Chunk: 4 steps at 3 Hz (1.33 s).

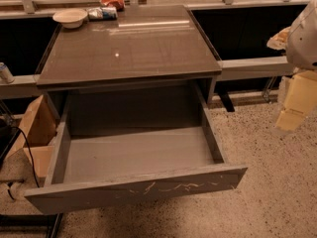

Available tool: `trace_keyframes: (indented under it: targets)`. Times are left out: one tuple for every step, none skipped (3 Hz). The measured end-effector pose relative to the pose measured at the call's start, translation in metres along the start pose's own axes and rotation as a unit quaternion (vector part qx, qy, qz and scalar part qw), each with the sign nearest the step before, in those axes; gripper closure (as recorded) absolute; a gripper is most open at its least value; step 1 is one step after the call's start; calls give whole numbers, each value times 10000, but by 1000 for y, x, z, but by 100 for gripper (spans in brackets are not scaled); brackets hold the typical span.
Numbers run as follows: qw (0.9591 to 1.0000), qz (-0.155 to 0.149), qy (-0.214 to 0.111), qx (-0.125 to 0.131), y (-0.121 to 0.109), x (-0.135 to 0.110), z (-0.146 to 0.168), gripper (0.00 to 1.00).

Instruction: Close top drawer

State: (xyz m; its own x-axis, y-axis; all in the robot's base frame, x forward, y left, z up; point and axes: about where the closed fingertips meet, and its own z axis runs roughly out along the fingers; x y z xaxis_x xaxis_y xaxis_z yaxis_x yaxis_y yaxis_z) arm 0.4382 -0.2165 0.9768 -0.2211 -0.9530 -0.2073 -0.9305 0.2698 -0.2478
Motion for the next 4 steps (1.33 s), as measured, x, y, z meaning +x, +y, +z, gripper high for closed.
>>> trace_keyframes:
  targets:
    - [10000, 0, 0, 0, 0, 0, 0, 0]
    - [10000, 0, 0, 0, 0, 0, 0, 13]
    - [10000, 0, 0, 0, 0, 0, 0, 35]
    - [10000, 0, 0, 1, 0, 0, 0, 58]
